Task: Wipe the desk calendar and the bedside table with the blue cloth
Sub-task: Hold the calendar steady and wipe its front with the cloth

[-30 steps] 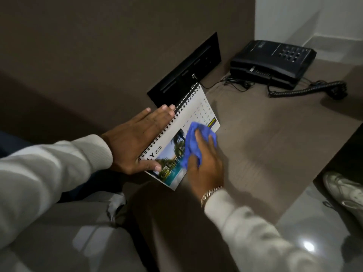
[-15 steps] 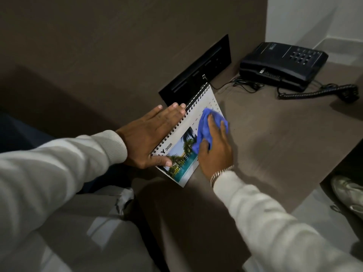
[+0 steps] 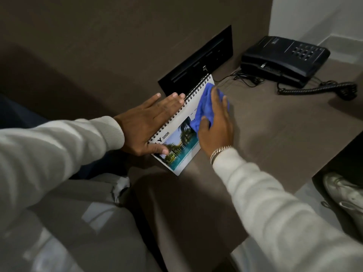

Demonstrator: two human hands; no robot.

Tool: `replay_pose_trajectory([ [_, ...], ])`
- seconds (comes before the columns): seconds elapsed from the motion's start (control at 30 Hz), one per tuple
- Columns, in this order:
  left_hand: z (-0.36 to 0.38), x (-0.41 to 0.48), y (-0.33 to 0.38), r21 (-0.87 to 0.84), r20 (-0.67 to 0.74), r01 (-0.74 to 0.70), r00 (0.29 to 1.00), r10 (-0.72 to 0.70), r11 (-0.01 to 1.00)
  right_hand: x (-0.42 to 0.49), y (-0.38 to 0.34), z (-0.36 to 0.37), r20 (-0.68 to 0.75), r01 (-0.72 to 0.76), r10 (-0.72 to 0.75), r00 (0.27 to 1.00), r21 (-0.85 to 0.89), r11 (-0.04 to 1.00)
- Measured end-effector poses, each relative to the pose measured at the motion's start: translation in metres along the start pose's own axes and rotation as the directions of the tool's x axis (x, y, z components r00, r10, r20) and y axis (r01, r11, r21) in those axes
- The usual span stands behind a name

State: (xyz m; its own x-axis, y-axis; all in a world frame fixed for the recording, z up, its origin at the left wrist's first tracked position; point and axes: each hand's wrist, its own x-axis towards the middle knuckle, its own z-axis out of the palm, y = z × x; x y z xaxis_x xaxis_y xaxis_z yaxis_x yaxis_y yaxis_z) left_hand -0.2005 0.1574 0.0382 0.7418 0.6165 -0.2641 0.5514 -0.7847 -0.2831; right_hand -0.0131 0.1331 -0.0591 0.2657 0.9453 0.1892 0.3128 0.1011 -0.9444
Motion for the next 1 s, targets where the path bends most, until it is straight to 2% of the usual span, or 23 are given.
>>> replay_pose_trajectory([
  [0.1,0.002,-0.001,-0.001,-0.026,-0.002,0.005,1.000,-0.005,1.000,-0.006,0.003,0.004,0.083,0.022,-0.020,0.996,-0.023,0.999],
  [0.2,0.005,0.000,-0.002,-0.033,-0.024,-0.014,1.000,0.013,0.999,-0.068,0.010,0.013,0.187,0.075,-0.078,0.979,0.023,0.997],
  [0.33,0.006,-0.001,-0.002,-0.026,-0.045,-0.018,0.999,0.017,1.000,-0.128,0.017,0.014,0.511,0.126,-0.121,0.851,0.025,0.992],
  [0.37,0.006,-0.001,-0.002,-0.024,-0.044,-0.017,0.999,0.016,1.000,-0.131,0.015,0.013,0.487,0.113,-0.114,0.866,0.031,0.993],
  [0.4,0.005,-0.002,-0.002,-0.023,-0.040,-0.014,0.999,0.013,1.000,-0.127,0.013,0.010,0.391,0.068,-0.087,0.916,0.064,0.996],
  [0.47,0.004,-0.002,-0.001,-0.020,-0.032,-0.004,0.999,0.004,1.000,-0.098,0.008,0.003,0.124,-0.017,0.006,0.992,0.091,0.996],
  [0.53,0.004,0.000,-0.002,-0.020,-0.024,-0.009,1.000,0.009,1.000,-0.051,0.008,-0.006,-0.012,-0.060,0.060,0.998,0.000,0.998],
  [0.67,0.010,0.002,-0.007,-0.043,-0.030,-0.016,0.999,0.015,0.999,0.012,0.015,-0.011,0.034,-0.165,0.175,0.984,-0.195,0.967],
  [0.8,0.012,0.003,-0.006,-0.100,-0.024,-0.011,1.000,0.009,0.995,-0.031,0.010,0.000,0.081,-0.148,0.154,0.985,-0.072,0.986],
  [0.87,0.011,0.004,-0.005,-0.105,-0.018,-0.011,1.000,0.009,0.994,-0.066,0.001,0.003,0.078,-0.075,0.082,0.994,-0.093,0.993],
  [0.9,0.011,0.004,-0.005,-0.111,-0.016,-0.010,1.000,0.008,0.994,-0.082,-0.004,0.004,0.153,-0.056,0.071,0.986,-0.099,0.994],
  [0.93,0.011,0.004,-0.005,-0.116,-0.015,-0.006,1.000,0.005,0.993,-0.096,-0.010,0.004,0.296,-0.089,0.111,0.949,-0.086,0.992],
  [0.97,0.012,0.002,-0.004,-0.116,-0.014,0.000,1.000,-0.002,0.993,-0.109,-0.014,0.003,0.457,-0.124,0.156,0.876,-0.099,0.987],
  [1.0,0.012,0.001,-0.003,-0.118,-0.011,0.008,1.000,-0.009,0.993,-0.119,-0.015,0.002,0.578,-0.097,0.168,0.799,-0.151,0.984],
])
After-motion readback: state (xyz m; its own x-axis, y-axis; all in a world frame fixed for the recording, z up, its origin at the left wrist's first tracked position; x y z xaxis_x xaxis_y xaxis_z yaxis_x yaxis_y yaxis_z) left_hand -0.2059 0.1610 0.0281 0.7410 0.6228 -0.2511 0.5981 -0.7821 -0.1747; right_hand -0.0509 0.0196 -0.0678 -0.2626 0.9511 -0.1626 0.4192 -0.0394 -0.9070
